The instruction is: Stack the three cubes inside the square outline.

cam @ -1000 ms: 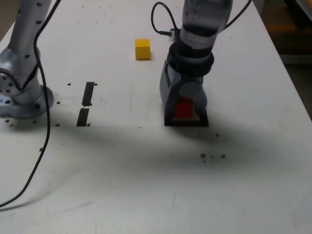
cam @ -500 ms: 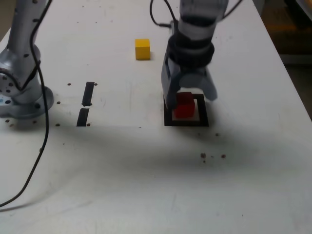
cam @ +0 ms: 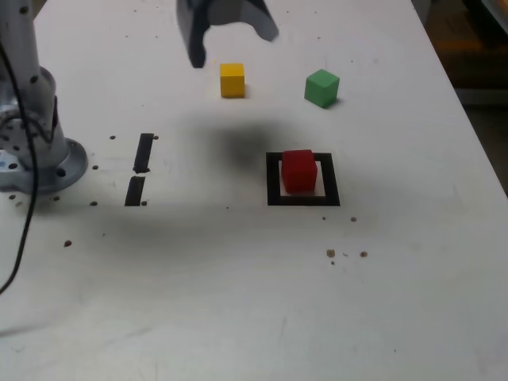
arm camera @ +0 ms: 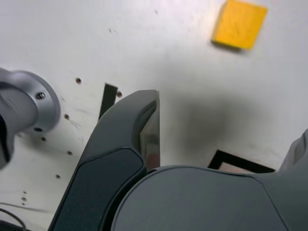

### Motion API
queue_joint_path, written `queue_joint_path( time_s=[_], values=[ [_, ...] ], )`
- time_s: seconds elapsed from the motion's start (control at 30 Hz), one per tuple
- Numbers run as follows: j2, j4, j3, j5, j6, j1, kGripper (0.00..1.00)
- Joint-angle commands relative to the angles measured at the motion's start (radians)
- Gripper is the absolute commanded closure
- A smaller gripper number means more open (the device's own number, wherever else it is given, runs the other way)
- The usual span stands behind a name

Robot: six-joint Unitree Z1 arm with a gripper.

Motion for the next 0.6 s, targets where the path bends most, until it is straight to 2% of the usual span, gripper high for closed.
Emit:
queue_joint_path(
  time_s=[0.0,0.23,0.4,0.57],
  values=[
    [0.022,-0.028,-0.009,-0.006,0.122,0.15,0.0],
    [0.12,-0.124,-0.041,-0.027,0.324,0.294,0.01],
    [0.203,-0.147,-0.046,-0.029,0.378,0.347,0.02],
    [0.23,-0.184,-0.001,-0.032,0.409,0.362,0.04]
  ],
)
